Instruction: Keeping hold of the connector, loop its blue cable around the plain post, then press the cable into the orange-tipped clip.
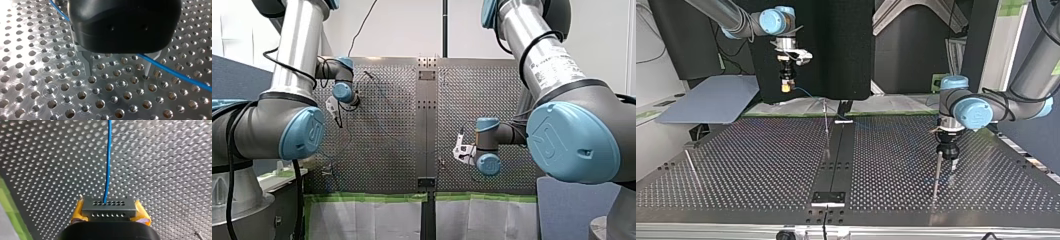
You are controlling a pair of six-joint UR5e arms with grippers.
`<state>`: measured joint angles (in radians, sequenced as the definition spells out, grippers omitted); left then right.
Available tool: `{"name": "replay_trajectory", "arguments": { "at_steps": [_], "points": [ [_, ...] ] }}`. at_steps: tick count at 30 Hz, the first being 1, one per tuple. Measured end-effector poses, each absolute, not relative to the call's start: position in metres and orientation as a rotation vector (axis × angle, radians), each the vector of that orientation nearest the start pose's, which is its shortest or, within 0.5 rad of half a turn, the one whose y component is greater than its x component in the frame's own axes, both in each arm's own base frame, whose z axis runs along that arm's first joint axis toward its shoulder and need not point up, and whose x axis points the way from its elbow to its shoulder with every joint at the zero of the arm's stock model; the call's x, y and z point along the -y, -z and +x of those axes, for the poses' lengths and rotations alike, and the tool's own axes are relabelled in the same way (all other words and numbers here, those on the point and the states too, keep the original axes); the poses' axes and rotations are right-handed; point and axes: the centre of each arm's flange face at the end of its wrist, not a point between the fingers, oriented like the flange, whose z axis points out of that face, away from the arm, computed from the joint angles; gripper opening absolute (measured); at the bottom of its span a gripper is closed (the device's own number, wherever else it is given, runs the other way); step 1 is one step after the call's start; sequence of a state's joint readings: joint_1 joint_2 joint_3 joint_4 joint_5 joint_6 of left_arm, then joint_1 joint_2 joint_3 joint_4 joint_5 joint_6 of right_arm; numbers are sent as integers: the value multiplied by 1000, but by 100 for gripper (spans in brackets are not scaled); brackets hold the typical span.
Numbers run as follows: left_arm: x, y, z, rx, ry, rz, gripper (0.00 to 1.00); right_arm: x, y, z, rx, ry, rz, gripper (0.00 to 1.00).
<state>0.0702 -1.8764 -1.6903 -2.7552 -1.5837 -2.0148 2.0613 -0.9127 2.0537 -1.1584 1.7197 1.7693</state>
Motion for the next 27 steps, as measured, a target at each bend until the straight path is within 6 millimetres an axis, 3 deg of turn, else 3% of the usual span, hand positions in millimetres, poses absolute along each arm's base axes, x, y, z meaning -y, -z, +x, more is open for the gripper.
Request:
{"name": "replay_trajectory", "arguments": {
  "at_steps": [17, 27],
  "points": [
    [90, -302, 589, -1561, 279, -425, 100, 400, 17, 344, 1215, -1558, 1426, 0],
    [90, -301, 588, -1569, 280, -430, 100, 406, 34, 342, 1230, -1563, 1456, 0]
  ]
}}
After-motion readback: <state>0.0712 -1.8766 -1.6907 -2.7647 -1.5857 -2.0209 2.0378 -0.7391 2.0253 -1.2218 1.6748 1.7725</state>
